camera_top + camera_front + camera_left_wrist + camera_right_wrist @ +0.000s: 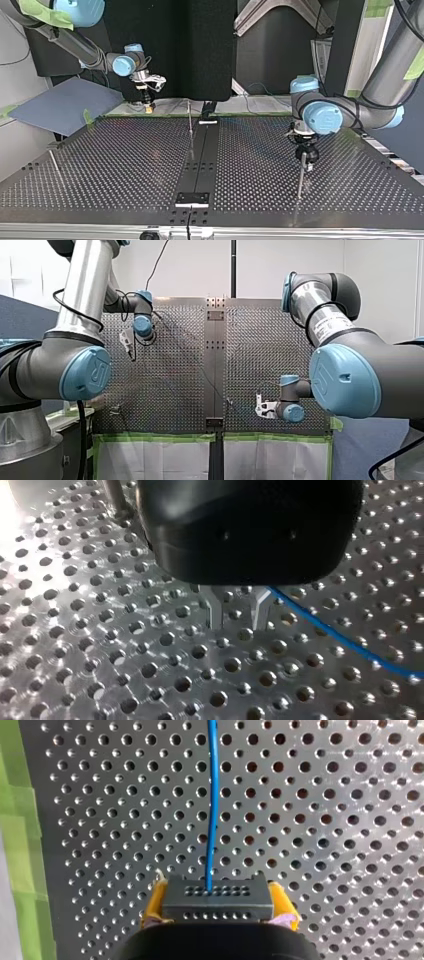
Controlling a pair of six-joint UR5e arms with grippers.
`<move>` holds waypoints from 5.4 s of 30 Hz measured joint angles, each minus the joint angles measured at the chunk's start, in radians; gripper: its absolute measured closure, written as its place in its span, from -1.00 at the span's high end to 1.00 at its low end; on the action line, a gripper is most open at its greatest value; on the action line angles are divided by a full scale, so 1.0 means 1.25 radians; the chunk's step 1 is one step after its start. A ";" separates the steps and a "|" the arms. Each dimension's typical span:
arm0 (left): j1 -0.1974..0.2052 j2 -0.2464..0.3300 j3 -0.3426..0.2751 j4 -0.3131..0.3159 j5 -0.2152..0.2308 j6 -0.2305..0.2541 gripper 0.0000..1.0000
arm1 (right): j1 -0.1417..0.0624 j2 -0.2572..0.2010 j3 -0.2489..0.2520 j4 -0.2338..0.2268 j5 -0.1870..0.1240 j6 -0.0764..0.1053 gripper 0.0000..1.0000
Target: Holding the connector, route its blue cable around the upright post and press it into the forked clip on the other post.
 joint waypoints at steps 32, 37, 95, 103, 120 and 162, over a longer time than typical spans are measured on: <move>-0.021 0.058 -0.001 -0.143 -0.024 -0.035 1.00 | 0.000 0.019 0.000 -0.007 0.000 0.000 -0.83; -0.013 0.058 -0.010 -0.144 -0.001 -0.069 1.00 | -0.003 0.019 0.000 -0.007 0.000 0.002 -0.83; -0.042 0.384 -0.319 -0.297 0.080 0.084 1.00 | 0.005 0.019 -0.007 0.002 0.000 -0.002 -0.83; -0.085 0.434 -0.376 -0.245 0.134 0.123 1.00 | 0.007 0.019 -0.008 0.004 0.000 -0.004 -0.83; -0.203 0.335 -0.495 -0.126 0.041 0.041 1.00 | 0.008 0.019 -0.008 0.009 0.003 -0.006 -0.83; -0.491 0.047 -0.578 0.161 -0.152 0.136 1.00 | -0.011 -0.005 -0.016 0.048 0.059 -0.021 -0.83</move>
